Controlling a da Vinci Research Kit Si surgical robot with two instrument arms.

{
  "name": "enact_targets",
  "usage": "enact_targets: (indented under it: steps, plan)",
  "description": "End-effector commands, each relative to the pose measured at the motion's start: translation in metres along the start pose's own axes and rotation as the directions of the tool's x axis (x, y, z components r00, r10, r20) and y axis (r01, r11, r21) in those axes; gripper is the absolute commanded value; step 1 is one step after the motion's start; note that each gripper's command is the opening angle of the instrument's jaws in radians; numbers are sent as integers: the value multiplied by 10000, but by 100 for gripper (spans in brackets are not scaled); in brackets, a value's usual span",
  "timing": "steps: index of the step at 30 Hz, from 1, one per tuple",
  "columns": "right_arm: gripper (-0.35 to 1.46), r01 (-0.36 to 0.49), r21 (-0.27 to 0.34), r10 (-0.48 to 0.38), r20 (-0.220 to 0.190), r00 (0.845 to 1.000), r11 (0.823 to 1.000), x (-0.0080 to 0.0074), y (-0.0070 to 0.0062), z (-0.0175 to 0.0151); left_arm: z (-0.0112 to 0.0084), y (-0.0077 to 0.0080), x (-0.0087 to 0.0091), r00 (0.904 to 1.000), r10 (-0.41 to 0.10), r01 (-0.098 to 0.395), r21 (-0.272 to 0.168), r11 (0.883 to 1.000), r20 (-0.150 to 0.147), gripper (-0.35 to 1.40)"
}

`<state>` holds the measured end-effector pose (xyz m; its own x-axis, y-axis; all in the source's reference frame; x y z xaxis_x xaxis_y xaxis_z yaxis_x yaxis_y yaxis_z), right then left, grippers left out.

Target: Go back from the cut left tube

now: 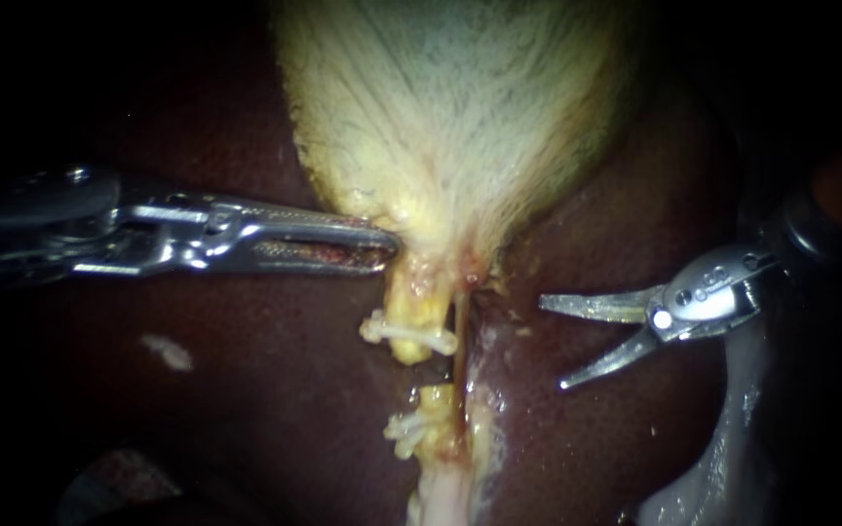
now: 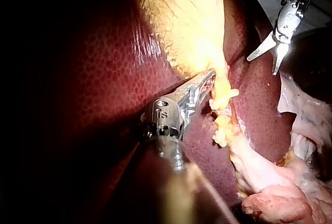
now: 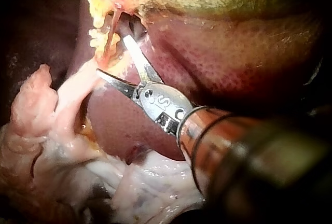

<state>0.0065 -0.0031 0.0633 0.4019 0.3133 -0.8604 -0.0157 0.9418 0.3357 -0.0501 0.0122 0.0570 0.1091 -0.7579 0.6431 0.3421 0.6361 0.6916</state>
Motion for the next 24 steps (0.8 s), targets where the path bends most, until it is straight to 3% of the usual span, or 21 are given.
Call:
enact_targets:
  steps: [1,8,24]
  plan:
    - [138,-1,3,1,-3,10000,10000,0,0,-1,2,-1,2,10000,35,-35,7,10000,6,-35]
    - [140,-2,11,2,-3,10000,10000,0,1,-2,13,-3,7,10000,74,-73,105,9999,-6,-35]
    - [140,-2,26,2,-6,10000,10000,-1,1,-5,16,-5,7,10000,76,-76,89,9999,-2,-35]
